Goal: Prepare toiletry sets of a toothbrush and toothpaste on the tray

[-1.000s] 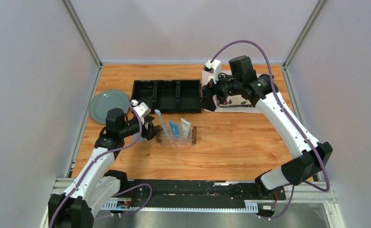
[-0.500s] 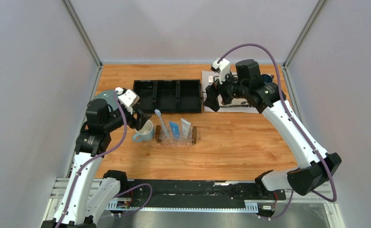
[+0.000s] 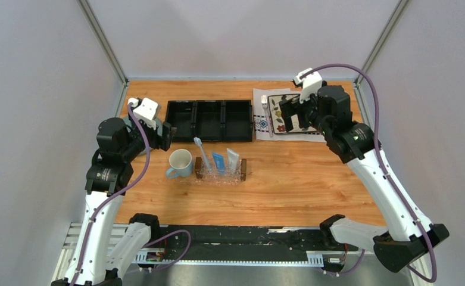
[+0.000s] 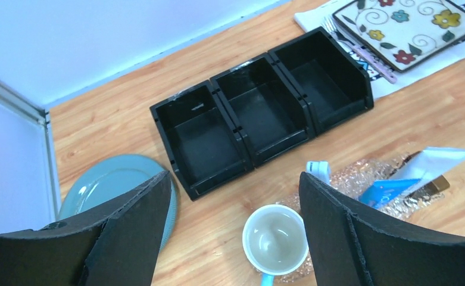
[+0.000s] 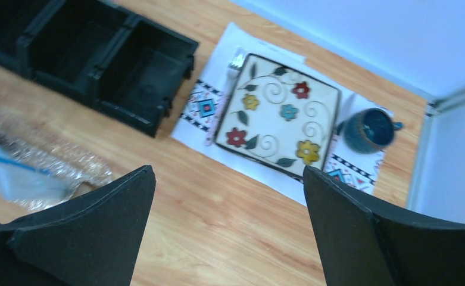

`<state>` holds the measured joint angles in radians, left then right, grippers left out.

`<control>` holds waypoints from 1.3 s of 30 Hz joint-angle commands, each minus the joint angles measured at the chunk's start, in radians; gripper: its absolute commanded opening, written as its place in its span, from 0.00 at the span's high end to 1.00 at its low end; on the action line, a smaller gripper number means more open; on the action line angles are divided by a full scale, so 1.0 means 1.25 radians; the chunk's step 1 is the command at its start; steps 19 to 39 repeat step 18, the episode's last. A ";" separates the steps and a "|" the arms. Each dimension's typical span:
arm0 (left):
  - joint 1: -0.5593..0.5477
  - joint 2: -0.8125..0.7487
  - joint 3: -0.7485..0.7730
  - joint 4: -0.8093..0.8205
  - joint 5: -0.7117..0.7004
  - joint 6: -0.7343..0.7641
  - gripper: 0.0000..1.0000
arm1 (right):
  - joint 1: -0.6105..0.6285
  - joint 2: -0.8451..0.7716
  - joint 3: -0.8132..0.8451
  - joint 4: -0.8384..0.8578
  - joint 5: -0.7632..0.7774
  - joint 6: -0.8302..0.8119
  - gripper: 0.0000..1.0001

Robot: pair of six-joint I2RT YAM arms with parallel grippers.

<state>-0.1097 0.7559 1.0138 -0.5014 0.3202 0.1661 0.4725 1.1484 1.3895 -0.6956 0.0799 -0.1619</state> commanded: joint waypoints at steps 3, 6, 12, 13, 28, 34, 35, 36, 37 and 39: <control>0.010 0.019 0.023 0.050 -0.088 -0.040 0.14 | -0.006 -0.082 -0.066 0.106 0.191 0.008 0.00; 0.012 0.025 0.014 0.073 -0.098 -0.045 0.14 | -0.006 -0.105 -0.082 0.115 0.215 0.004 0.00; 0.012 0.033 0.003 0.107 -0.108 -0.059 0.14 | -0.016 -0.124 -0.104 0.134 0.240 0.008 0.00; 0.012 0.036 0.003 0.109 -0.113 -0.059 0.14 | -0.017 -0.122 -0.104 0.134 0.242 0.008 0.00; 0.012 0.040 0.001 0.114 -0.118 -0.054 0.14 | -0.020 -0.116 -0.108 0.134 0.238 0.006 0.00; 0.012 0.040 0.001 0.114 -0.118 -0.054 0.14 | -0.020 -0.116 -0.108 0.134 0.238 0.006 0.00; 0.012 0.040 0.001 0.114 -0.118 -0.054 0.14 | -0.020 -0.116 -0.108 0.134 0.238 0.006 0.00; 0.012 0.040 0.001 0.114 -0.118 -0.054 0.14 | -0.020 -0.116 -0.108 0.134 0.238 0.006 0.00; 0.012 0.040 0.001 0.114 -0.118 -0.054 0.14 | -0.020 -0.116 -0.108 0.134 0.238 0.006 0.00; 0.012 0.040 0.001 0.114 -0.118 -0.054 0.14 | -0.020 -0.116 -0.108 0.134 0.238 0.006 0.00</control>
